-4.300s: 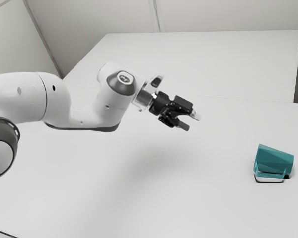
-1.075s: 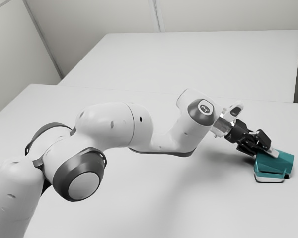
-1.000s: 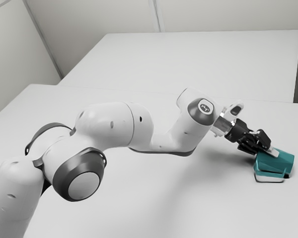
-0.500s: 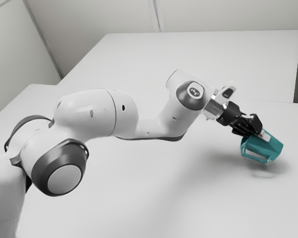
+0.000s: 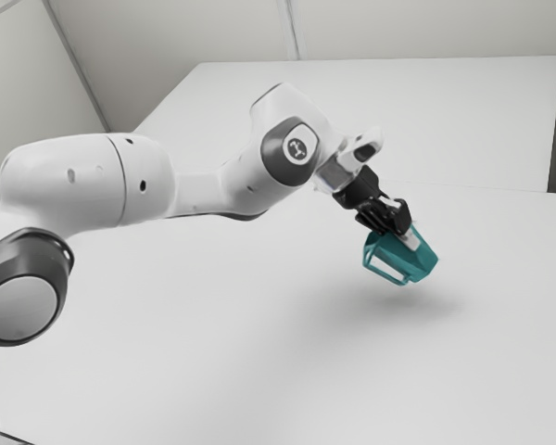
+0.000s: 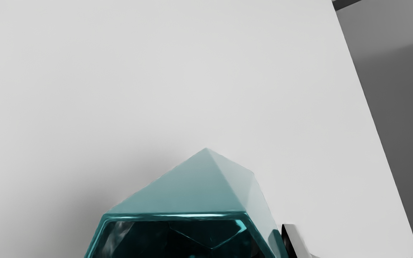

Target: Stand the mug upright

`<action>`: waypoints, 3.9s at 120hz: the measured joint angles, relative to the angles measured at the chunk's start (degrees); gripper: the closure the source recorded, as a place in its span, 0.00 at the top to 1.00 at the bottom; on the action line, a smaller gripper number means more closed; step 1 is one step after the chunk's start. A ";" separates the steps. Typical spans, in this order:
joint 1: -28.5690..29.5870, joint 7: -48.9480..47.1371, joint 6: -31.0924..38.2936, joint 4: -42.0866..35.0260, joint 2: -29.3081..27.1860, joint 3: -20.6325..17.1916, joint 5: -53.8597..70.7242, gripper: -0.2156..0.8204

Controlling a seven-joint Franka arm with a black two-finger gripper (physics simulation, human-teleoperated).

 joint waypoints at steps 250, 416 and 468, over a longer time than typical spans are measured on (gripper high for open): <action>16.38 -28.83 5.40 -36.07 -25.70 -1.36 49.50 0.04; 17.36 -34.02 9.95 -40.40 -31.13 -2.29 46.39 0.60; 18.52 -33.42 -12.97 -20.70 -29.30 -2.78 41.15 0.75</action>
